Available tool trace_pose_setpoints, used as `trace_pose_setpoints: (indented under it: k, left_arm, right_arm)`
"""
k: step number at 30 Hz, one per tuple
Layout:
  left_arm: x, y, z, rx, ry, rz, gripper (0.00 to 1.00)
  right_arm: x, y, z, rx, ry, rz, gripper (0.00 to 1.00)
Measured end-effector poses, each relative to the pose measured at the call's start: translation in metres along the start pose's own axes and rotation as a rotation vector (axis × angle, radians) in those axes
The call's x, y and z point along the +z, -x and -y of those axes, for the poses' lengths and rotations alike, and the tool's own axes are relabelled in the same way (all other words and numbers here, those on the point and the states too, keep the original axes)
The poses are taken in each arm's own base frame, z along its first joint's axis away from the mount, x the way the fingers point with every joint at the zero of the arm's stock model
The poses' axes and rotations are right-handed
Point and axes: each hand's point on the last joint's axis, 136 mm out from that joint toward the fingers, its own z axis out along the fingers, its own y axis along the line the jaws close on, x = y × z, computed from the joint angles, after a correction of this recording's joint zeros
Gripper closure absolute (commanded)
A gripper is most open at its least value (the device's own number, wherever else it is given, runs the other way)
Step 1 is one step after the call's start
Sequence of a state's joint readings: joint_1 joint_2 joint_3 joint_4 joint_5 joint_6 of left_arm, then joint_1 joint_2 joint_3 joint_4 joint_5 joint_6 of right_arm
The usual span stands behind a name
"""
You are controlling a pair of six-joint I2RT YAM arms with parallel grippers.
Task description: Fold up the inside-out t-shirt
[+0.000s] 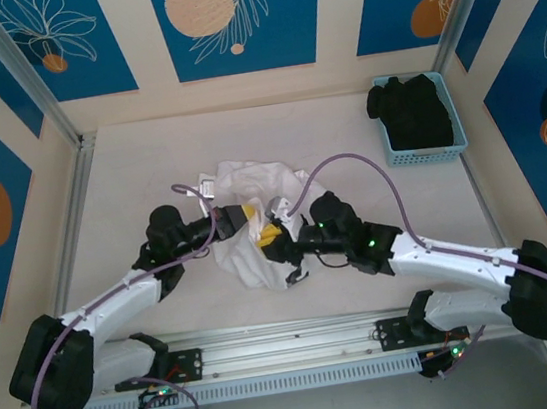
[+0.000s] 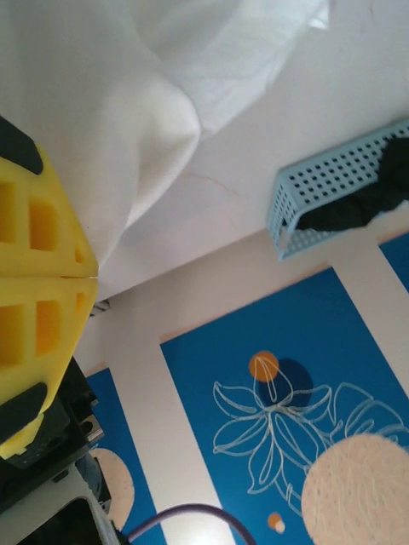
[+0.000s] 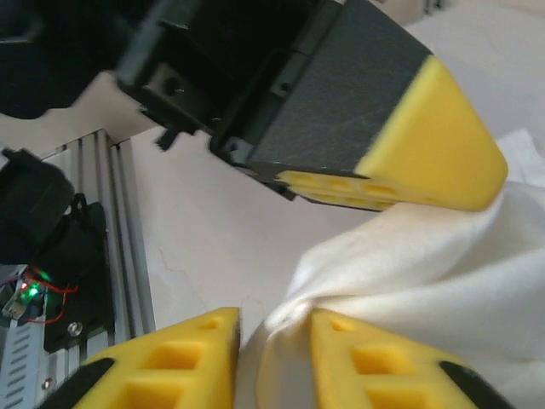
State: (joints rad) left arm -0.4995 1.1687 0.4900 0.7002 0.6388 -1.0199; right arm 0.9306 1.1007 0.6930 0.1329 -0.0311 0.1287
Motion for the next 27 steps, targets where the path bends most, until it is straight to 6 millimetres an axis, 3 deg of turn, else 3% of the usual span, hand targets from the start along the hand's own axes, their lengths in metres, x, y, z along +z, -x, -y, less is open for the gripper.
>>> trace_pose_setpoints:
  k: [4,9,12,20,21,22,24,25,27]
  left_arm:
    - [-0.006,0.003,0.018,0.057,-0.062,0.011,1.00]
    - [-0.020,0.002,0.046,0.167,-0.134,0.023,1.00]
    - [-0.025,0.002,0.055,0.212,-0.148,0.031,1.00]
    - [-0.027,-0.002,0.052,0.228,-0.130,0.018,1.00]
    - [-0.027,-0.002,0.051,0.228,-0.128,0.017,1.00]
    - [-0.027,-0.002,0.051,0.228,-0.128,0.016,1.00]
    - [-0.027,-0.002,0.051,0.227,-0.127,0.016,1.00]
    - [-0.027,-0.002,0.050,0.224,-0.121,0.017,1.00]
    - [-0.029,0.000,0.045,0.215,-0.092,0.028,1.00]
  right_arm:
    - [-0.026,0.018,0.004,0.024,0.019,0.057,0.59]
    - [-0.047,0.033,0.039,0.171,-0.019,0.123,0.55]
    - [-0.038,0.025,0.044,0.246,0.011,0.092,0.52]
    - [-0.011,-0.001,0.027,0.259,0.084,-0.011,0.45]
    - [-0.008,-0.004,0.025,0.252,0.090,-0.022,0.48]
    - [-0.005,-0.008,0.022,0.249,0.095,-0.034,0.57]
    - [0.002,-0.015,0.021,0.239,0.095,-0.059,0.86]
    - [0.004,-0.019,0.021,0.240,0.093,-0.075,0.94]
    - [0.006,-0.021,0.022,0.248,0.094,-0.086,1.00]
